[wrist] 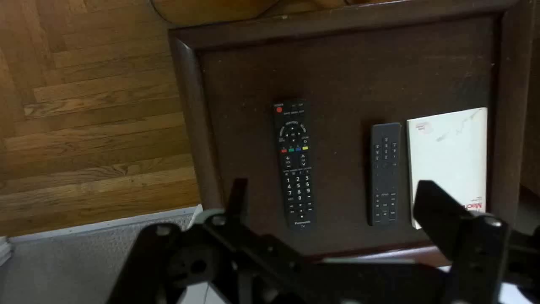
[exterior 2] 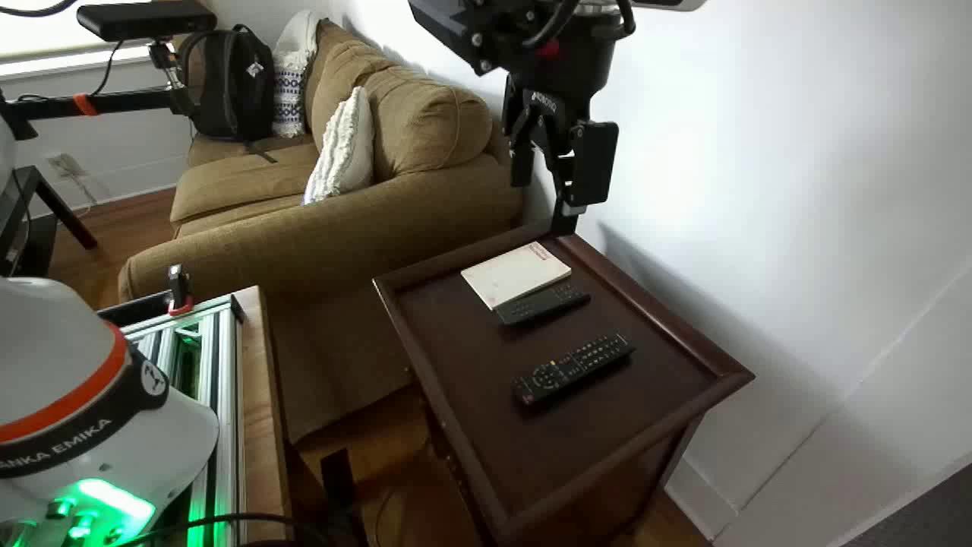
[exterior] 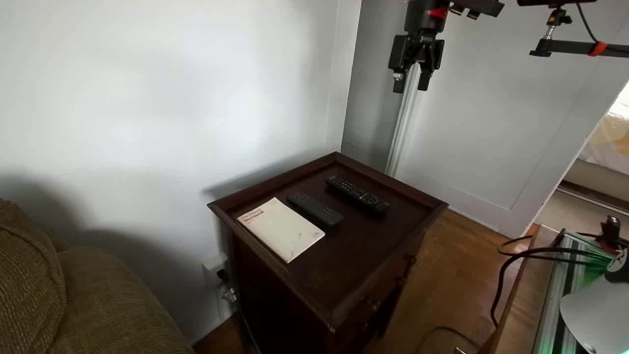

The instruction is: Turn the black remote on the right around

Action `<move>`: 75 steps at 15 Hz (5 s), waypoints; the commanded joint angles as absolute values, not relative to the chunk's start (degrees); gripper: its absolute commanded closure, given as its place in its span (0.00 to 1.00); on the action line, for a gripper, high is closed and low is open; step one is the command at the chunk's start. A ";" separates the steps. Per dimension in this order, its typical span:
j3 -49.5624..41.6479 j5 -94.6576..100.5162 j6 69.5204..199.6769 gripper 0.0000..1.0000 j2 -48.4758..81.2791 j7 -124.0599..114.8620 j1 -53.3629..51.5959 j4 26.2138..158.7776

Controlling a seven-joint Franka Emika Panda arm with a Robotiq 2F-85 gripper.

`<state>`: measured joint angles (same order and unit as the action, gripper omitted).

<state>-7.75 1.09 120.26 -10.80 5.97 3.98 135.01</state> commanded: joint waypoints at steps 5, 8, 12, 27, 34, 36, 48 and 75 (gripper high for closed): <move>-7.23 0.97 120.16 0.00 -10.77 6.07 4.53 134.93; -7.23 0.97 120.16 0.00 -10.77 6.07 4.53 134.93; -7.23 0.97 120.16 0.00 -10.77 6.07 4.53 134.93; -5.36 1.24 141.90 0.00 20.57 5.02 4.63 131.09; -5.19 1.43 143.97 0.00 24.43 5.22 4.86 128.69; -5.19 1.44 143.97 0.00 24.65 5.22 4.88 128.33; 0.45 0.01 152.61 0.00 36.34 12.88 8.83 120.96; -0.81 -15.82 147.12 0.70 40.18 -7.79 9.35 114.82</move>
